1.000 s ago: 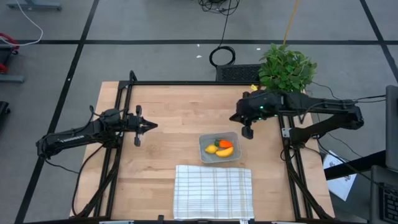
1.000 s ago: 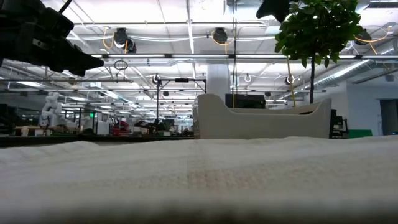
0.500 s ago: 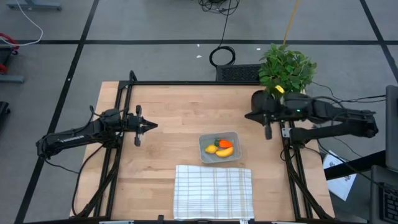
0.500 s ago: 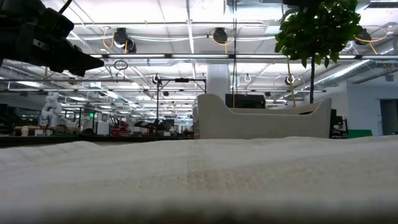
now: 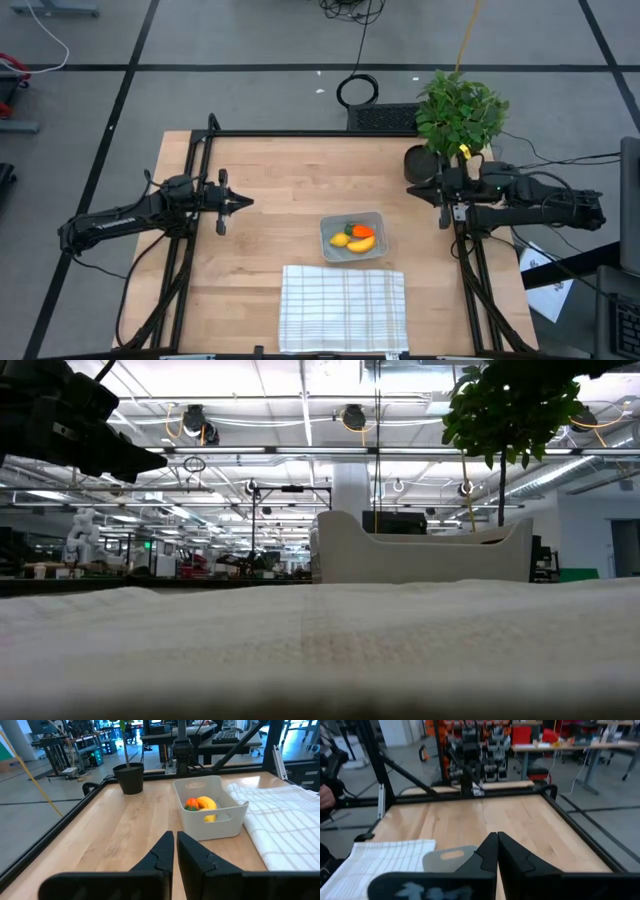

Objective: Pick and placing Produce into tupperware
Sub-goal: Adjust the gray bin

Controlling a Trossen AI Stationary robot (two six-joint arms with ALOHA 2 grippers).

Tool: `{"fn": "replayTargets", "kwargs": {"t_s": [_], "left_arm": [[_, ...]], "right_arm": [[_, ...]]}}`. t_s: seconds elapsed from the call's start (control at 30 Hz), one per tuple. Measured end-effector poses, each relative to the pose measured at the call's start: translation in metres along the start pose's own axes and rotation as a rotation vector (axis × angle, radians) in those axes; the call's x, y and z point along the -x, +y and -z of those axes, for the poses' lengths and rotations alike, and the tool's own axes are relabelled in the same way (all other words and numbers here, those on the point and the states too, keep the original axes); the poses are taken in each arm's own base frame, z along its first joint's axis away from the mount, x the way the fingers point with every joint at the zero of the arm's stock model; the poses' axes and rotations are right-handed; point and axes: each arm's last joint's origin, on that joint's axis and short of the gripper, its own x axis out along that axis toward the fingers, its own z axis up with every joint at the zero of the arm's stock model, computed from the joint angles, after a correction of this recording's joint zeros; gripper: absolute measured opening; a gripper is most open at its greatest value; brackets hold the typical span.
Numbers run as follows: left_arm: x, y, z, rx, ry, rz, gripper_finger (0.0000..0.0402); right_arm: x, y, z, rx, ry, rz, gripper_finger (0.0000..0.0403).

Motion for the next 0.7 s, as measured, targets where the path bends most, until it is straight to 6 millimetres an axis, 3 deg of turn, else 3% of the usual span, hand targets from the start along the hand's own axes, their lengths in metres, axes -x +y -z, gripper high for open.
{"fn": "replayTargets", "kwargs": {"t_s": [0.27,0.7], "left_arm": [[0.0,0.0,0.0,-0.006,0.001,0.0,0.0026],[0.0,0.0,0.0,-0.005,0.004,0.0,0.0026]], "right_arm": [[-0.008,-0.001,0.031,0.018,-0.047,-0.013,0.0],[0.002,-0.001,0.044,0.027,-0.189,-0.046,0.0]]}}
